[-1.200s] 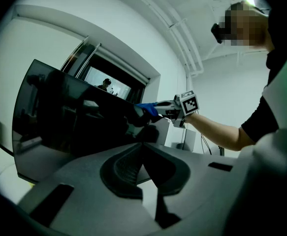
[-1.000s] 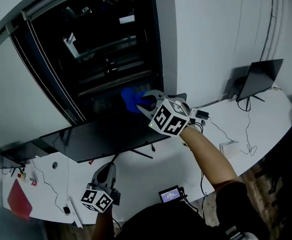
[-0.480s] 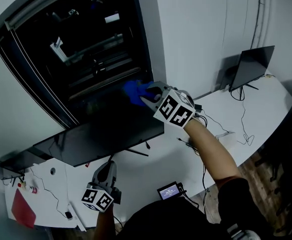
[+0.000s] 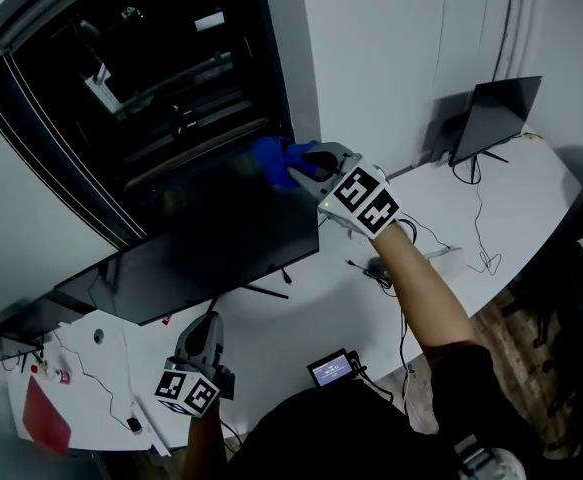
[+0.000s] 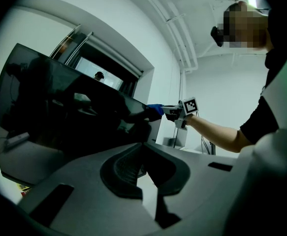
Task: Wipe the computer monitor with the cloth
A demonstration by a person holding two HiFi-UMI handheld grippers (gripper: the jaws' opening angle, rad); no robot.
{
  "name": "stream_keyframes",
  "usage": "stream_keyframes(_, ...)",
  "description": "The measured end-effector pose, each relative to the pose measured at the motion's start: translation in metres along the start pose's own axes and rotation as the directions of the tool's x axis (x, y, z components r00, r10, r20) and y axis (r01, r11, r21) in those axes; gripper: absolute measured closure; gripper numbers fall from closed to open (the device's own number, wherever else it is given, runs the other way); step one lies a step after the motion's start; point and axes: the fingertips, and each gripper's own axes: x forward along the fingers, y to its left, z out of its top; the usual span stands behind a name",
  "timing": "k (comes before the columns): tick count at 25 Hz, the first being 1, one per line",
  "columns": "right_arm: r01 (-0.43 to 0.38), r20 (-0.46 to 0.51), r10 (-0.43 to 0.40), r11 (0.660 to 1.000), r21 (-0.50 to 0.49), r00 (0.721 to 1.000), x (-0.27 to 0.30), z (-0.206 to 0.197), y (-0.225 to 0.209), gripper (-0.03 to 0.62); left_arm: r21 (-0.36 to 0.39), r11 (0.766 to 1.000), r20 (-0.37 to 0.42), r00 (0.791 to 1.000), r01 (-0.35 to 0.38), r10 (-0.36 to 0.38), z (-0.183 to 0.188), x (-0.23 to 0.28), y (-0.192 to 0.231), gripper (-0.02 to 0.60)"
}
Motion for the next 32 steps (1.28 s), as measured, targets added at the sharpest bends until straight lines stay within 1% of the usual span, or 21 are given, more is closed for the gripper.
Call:
stream_keyframes(3, 0.018, 0.021, -0.019, 0.998, 0.056, 1.0, -0.005, -0.006, -0.009, 0.533, -0.002, 1.0, -0.006, 1.0, 0.0, 0.0, -0.001, 0.0, 0.0, 0.588)
stream_keyframes(6, 0.032, 0.055, -0.039, 0.99, 0.134, 0.998, -0.01, -0.011, -0.017, 0.533, 0.004, 1.0, -0.006, 1.0, 0.003, -0.003, 0.0, -0.001, 0.0, 0.588)
stream_keyframes(11, 0.013, 0.14, -0.055, 0.96, 0.281, 0.989, -0.015, -0.013, -0.023, 0.533, -0.002, 1.0, -0.005, 1.0, -0.013, 0.013, 0.0, -0.006, 0.002, 0.588)
stream_keyframes(14, 0.002, 0.188, -0.081, 0.921, 0.389, 0.979, -0.021, -0.02, -0.031, 0.533, -0.004, 1.0, -0.008, 1.0, -0.026, 0.026, -0.002, -0.011, 0.005, 0.588)
stream_keyframes(17, -0.027, 0.241, -0.111, 0.862, 0.507, 0.964, -0.028, -0.029, -0.038, 0.533, -0.009, 1.0, -0.012, 0.999, -0.03, 0.03, -0.005, -0.013, 0.008, 0.588)
stream_keyframes(19, -0.053, 0.274, -0.126, 0.824, 0.564, 0.954, -0.031, -0.035, -0.039, 0.533, -0.015, 0.999, -0.013, 0.999, -0.029, 0.029, -0.006, -0.013, 0.008, 0.588)
stream_keyframes(23, -0.062, 0.264, -0.127, 0.793, 0.606, 0.956, -0.026, -0.057, -0.028, 0.534, -0.009, 1.0, -0.014, 1.0, -0.02, 0.02, -0.005, -0.009, 0.003, 0.588)
stream_keyframes(26, -0.077, 0.281, -0.133, 0.776, 0.626, 0.95, -0.025, -0.069, -0.022, 0.534, -0.006, 1.0, -0.016, 1.0, -0.011, 0.011, -0.006, -0.006, 0.002, 0.588)
stream_keyframes(32, -0.066, 0.256, -0.122, 0.782, 0.62, 0.959, -0.022, -0.085, -0.011, 0.534, -0.024, 0.999, -0.025, 0.999, -0.022, 0.022, -0.014, -0.01, 0.007, 0.588)
